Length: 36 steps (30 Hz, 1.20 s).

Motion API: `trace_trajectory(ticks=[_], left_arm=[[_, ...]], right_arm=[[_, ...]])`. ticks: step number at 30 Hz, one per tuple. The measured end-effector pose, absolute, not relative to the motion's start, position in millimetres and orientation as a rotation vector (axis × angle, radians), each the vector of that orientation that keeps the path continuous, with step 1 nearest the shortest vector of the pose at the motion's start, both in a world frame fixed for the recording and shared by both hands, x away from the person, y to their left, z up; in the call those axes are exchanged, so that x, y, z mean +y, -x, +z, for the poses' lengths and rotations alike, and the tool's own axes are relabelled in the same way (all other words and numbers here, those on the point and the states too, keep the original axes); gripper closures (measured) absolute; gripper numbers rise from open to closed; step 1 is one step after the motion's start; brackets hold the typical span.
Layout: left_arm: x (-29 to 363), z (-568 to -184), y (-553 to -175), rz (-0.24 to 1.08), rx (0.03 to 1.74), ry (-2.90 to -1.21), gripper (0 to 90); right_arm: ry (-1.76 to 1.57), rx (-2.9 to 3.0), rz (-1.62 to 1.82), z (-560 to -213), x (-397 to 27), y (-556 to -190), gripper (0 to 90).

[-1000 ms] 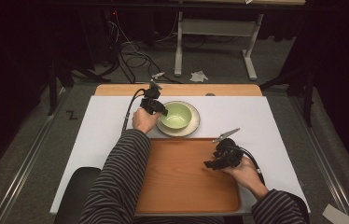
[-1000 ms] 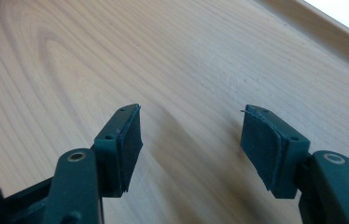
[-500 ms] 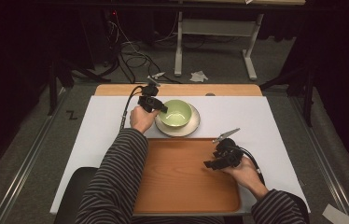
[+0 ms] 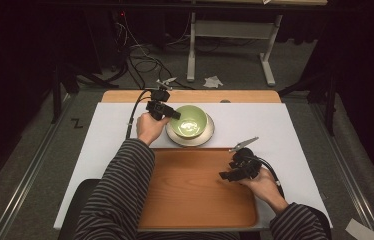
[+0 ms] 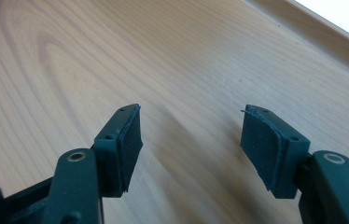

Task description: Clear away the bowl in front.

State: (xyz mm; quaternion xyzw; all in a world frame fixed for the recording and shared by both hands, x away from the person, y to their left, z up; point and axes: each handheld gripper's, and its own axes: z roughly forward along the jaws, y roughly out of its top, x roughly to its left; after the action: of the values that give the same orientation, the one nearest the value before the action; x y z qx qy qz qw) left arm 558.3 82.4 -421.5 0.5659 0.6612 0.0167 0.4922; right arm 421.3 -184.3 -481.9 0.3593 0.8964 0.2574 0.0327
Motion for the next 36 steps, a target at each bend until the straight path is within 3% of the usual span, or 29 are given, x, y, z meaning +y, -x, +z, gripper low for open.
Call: trace_trajectory(ticks=[36], left_arm=[[85.9,-385.0,-488.1,-0.005,1.415,-1.422,82.3]], right_arm=[[-1.096,2.757,0.791,-482.0,-184.0,-420.9,39.7]])
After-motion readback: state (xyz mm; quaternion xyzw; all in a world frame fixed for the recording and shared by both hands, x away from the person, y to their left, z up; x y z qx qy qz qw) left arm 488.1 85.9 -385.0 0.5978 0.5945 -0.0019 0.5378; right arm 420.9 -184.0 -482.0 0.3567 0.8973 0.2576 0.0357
